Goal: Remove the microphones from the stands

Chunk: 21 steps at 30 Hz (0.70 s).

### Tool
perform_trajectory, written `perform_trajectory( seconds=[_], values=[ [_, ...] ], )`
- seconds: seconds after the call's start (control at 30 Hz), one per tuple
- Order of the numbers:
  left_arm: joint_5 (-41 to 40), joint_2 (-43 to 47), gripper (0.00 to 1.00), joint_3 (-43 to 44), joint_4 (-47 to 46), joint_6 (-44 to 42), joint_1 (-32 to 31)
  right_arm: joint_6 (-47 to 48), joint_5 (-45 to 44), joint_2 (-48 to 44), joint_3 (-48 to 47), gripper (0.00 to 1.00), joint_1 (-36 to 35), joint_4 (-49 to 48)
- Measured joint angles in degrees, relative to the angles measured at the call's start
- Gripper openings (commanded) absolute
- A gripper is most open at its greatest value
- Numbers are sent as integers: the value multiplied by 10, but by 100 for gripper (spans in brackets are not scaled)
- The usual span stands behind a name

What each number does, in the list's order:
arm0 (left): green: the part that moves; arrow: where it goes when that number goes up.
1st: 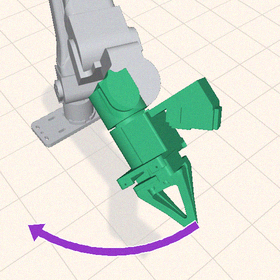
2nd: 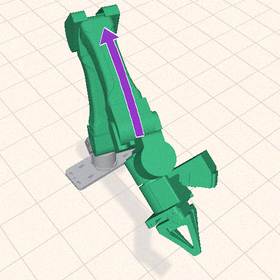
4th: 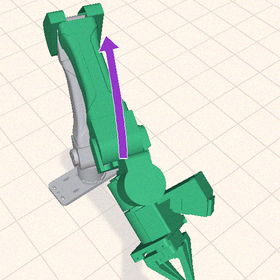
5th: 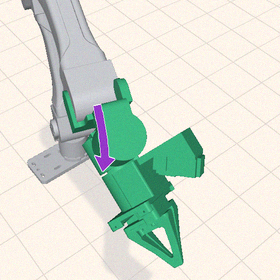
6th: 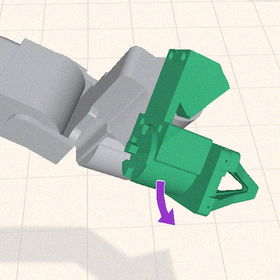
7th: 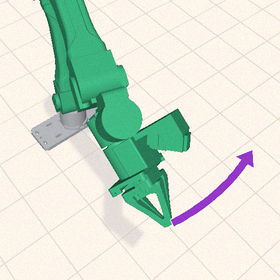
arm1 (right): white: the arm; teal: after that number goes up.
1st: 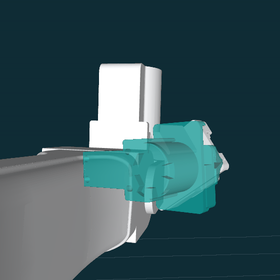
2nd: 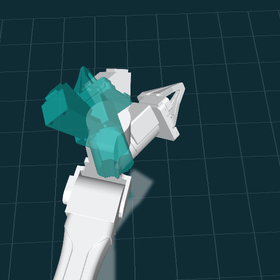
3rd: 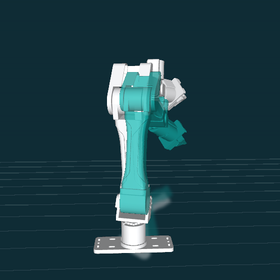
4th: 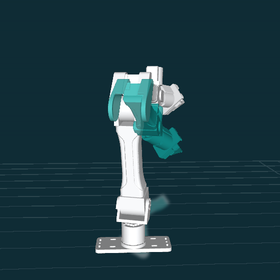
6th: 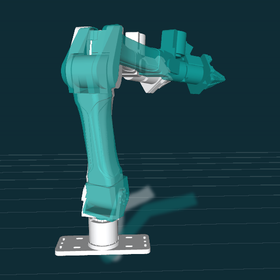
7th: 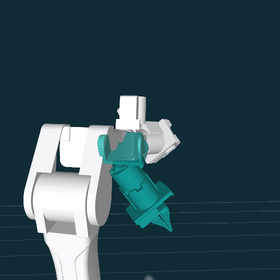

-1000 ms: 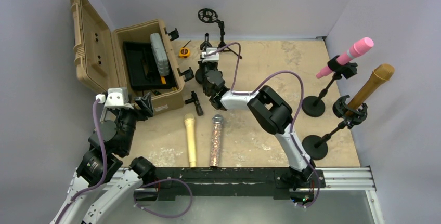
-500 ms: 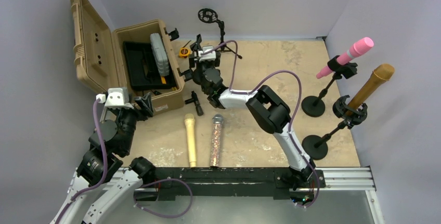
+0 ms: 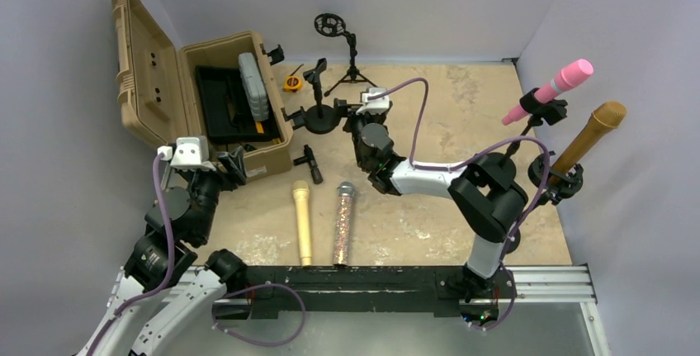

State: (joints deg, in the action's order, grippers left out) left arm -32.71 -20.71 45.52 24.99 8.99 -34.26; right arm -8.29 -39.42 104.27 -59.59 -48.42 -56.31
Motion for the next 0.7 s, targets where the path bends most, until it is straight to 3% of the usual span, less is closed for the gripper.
perform_trajectory(
  seconds=[0.33,0.7],
  values=[
    [2,-6,61,0,2,0,0,-101,-54,-48,47,97,59,119],
    [6,-5,61,0,4,5,0,-190,-119,-212,107,99,116,197]
  ],
)
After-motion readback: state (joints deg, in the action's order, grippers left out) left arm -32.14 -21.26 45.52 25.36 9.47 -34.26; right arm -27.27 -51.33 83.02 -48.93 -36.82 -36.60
